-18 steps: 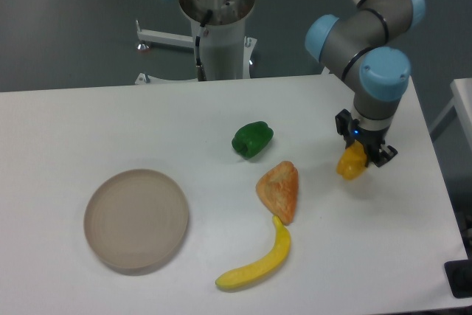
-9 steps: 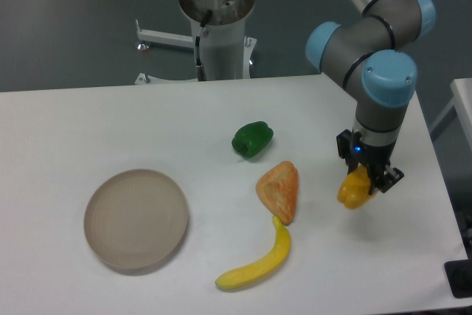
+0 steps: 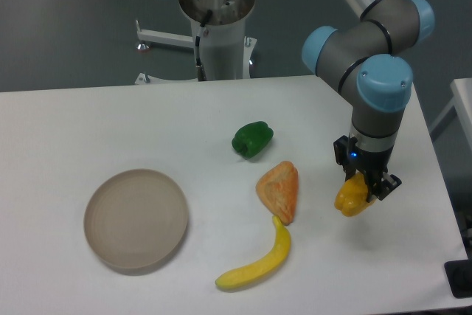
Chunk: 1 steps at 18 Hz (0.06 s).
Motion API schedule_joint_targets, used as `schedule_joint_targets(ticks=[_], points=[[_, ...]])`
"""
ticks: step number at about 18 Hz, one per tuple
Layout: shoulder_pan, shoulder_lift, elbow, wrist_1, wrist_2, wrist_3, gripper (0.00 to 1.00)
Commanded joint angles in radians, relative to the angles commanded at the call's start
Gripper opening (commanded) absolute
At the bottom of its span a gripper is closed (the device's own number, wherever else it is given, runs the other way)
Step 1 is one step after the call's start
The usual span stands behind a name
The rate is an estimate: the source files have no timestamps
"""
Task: Pick up the yellow pepper from the table
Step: 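Lift the grasped yellow pepper up off the table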
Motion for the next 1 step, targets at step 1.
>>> schedule_joint_targets(ticks=[1], points=[[0.0,0.0,-0.002,0.0,0.002,0.0,0.38]])
